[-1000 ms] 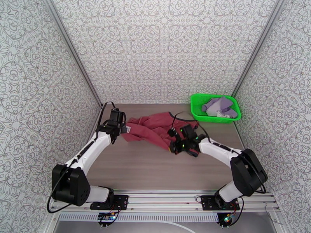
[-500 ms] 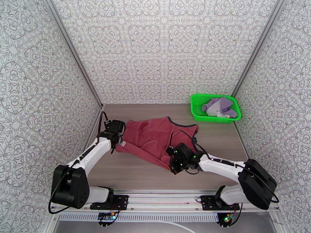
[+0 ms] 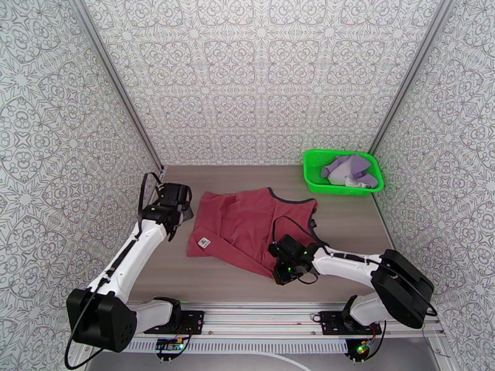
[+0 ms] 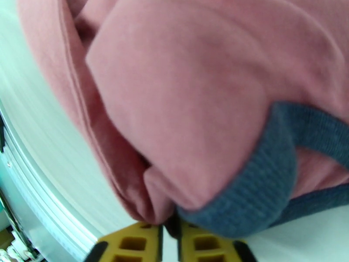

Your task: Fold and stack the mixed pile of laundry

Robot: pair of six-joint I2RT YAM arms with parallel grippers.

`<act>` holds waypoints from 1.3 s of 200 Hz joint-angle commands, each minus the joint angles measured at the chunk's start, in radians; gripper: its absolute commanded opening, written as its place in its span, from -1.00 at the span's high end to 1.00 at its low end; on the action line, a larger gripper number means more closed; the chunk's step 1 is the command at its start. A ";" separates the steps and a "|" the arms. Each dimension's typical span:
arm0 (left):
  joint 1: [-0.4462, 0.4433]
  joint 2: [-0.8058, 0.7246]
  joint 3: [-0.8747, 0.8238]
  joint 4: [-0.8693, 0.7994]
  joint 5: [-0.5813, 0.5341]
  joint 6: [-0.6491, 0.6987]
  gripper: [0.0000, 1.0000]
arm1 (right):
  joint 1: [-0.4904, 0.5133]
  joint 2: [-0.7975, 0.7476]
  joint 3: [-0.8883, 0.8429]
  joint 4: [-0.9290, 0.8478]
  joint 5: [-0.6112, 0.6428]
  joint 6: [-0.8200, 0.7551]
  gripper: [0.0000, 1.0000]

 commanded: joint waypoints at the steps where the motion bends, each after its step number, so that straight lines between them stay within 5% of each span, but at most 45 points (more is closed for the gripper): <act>1: -0.025 0.091 0.029 -0.030 0.293 -0.004 -0.17 | 0.008 -0.028 0.009 -0.084 0.003 -0.007 -0.01; 17: -0.040 0.171 0.013 0.042 0.420 -0.046 0.07 | 0.009 -0.064 0.021 -0.109 0.016 -0.009 -0.40; 35: -0.056 0.283 0.018 0.085 0.462 -0.093 0.24 | 0.008 -0.092 0.036 -0.129 0.034 -0.009 -0.47; 90: -0.072 0.485 0.043 0.141 0.399 -0.193 0.37 | 0.009 -0.125 0.049 -0.143 0.049 -0.004 -0.28; 146: -0.050 0.454 0.022 0.092 0.282 -0.228 0.37 | 0.008 -0.140 0.039 -0.138 0.048 -0.010 -0.23; 260: -0.007 0.528 -0.048 0.163 0.289 -0.228 0.38 | 0.008 -0.155 0.031 -0.133 0.051 -0.018 -0.24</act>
